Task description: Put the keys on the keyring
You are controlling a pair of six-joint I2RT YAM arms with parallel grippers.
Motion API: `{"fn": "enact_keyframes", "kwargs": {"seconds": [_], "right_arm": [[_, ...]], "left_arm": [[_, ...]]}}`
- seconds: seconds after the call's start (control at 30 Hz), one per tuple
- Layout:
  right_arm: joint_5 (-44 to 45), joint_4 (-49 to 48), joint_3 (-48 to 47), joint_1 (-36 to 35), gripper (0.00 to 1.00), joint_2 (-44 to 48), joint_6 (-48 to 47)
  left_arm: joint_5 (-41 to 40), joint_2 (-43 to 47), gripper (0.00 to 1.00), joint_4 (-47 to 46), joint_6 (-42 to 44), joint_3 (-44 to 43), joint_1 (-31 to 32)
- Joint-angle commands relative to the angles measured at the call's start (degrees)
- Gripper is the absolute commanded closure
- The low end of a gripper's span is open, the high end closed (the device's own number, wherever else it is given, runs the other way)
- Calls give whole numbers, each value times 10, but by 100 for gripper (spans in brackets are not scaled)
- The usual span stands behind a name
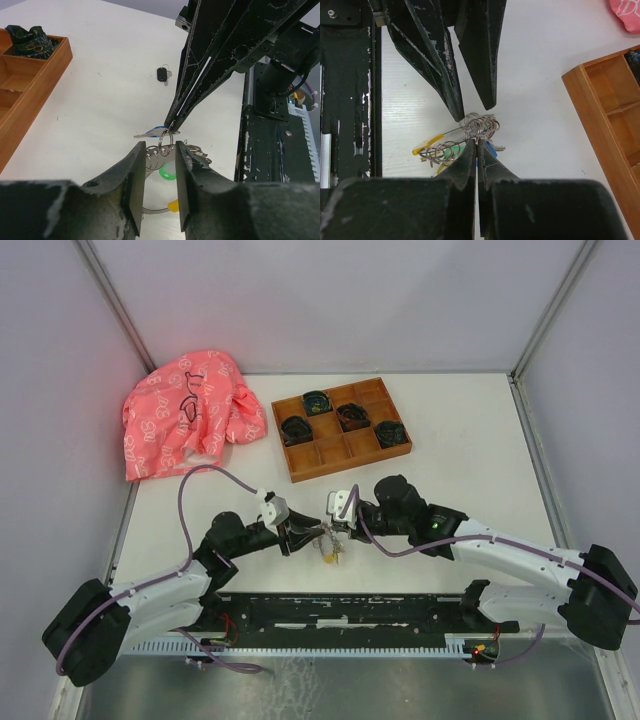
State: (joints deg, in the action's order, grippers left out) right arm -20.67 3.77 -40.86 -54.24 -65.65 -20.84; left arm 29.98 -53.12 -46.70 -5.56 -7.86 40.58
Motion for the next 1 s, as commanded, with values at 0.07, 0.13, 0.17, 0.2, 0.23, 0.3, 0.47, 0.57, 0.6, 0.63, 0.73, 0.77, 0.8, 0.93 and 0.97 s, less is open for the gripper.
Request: {"fn": "enact_keyframes", "kwargs": {"seconds": [0.07, 0.13, 0.17, 0.2, 0.23, 0.3, 0.47, 0.57, 0.6, 0.63, 0.73, 0.77, 0.8, 0.93, 0.97], "right_arm": [[-20, 20, -38, 0, 99, 8, -41], [-25, 23, -40, -1, 99, 8, -49], [-26, 25, -40, -1, 99, 9, -53], [-28, 25, -40, -1, 99, 10, -59], [-31, 26, -41, -2, 99, 11, -63], [-34, 29, -42, -1, 99, 11, -70], [-44, 32, -47, -2, 99, 10, -83], [-45, 35, -48, -3, 99, 11, -88], [-45, 36, -48, -3, 99, 12, -89], [-45, 36, -48, -3, 99, 12, -89], [-45, 37, -48, -3, 99, 15, -93], [-46, 38, -47, -3, 99, 15, -93], [-47, 37, -47, -3, 99, 15, -93], [-49, 38, -47, -4, 99, 18, -96], [-49, 38, -47, -3, 99, 19, -97]], "left_arm": [[6, 18, 57, 2, 31, -23, -1], [4, 19, 55, 6, 33, -25, -1], [5, 18, 54, 11, 34, -27, -1], [9, 15, 54, 14, 37, -31, -1], [13, 13, 53, 19, 40, -34, 0], [24, 5, 52, 24, 47, -39, 0], [63, -28, 53, 28, 57, -58, -1], [83, -46, 56, 37, 64, -74, -1], [89, -52, 57, 40, 66, -77, -1], [94, -56, 59, 41, 67, -80, -1], [109, -65, 62, 42, 68, -84, -1], [113, -67, 63, 42, 69, -84, -1], [115, -68, 64, 45, 70, -85, -1], [124, -73, 69, 60, 76, -93, -1], [125, -74, 70, 63, 77, -94, 0]]}}
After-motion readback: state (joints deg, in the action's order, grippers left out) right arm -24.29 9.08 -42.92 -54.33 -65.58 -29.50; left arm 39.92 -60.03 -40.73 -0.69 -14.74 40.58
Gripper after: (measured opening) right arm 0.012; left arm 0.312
